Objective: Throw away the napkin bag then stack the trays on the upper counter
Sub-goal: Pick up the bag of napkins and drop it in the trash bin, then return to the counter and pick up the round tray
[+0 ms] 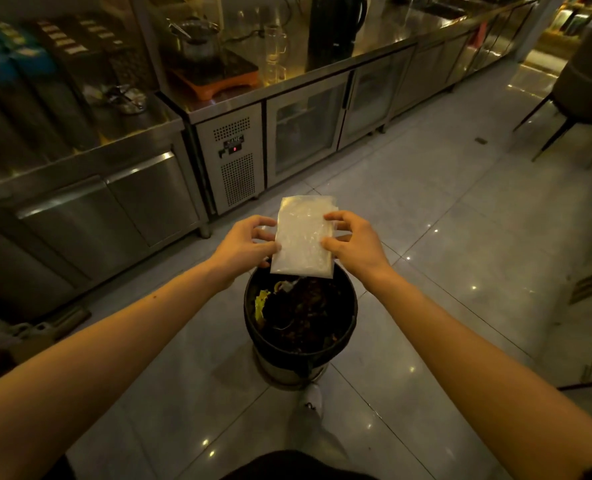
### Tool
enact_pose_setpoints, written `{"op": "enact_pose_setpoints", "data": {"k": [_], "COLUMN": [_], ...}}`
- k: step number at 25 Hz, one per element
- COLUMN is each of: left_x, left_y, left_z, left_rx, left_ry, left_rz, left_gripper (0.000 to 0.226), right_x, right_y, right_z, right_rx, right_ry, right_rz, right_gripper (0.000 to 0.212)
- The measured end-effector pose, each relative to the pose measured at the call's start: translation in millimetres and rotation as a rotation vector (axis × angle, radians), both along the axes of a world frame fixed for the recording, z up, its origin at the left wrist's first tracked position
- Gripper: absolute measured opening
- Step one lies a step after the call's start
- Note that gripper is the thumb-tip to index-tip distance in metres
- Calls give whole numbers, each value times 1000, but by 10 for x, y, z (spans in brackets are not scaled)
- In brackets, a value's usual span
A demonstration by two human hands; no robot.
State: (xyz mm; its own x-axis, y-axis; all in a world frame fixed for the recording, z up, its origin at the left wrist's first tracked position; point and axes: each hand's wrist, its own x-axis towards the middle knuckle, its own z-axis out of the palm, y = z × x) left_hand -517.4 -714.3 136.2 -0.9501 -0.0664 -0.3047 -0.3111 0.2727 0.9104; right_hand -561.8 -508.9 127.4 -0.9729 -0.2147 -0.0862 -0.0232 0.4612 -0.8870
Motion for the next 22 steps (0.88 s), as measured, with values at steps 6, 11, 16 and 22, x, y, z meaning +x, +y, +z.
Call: {"op": "enact_pose_setpoints", "data": {"k": [6, 11, 16, 22], "left_x": [-618, -839, -1077, -1432], "left_y": [169, 248, 219, 94], "left_z": [-151, -408, -444, -296], "left_rx": [-69, -274, -327, -321], "left_ry": [-96, -195, -160, 3], "left_rz": [2, -110, -152, -174], "left_gripper": [44, 56, 58, 51], "right_x": [-649, -910, -1137, -1313], "right_y": [139, 268, 320, 189], "right_z": [-145, -378, -434, -123], "right_rx": [61, 275, 349, 305], "right_ry": [-49, -70, -108, 35], "right_rz": [70, 185, 218, 62], "right_gripper": [45, 54, 60, 59]}}
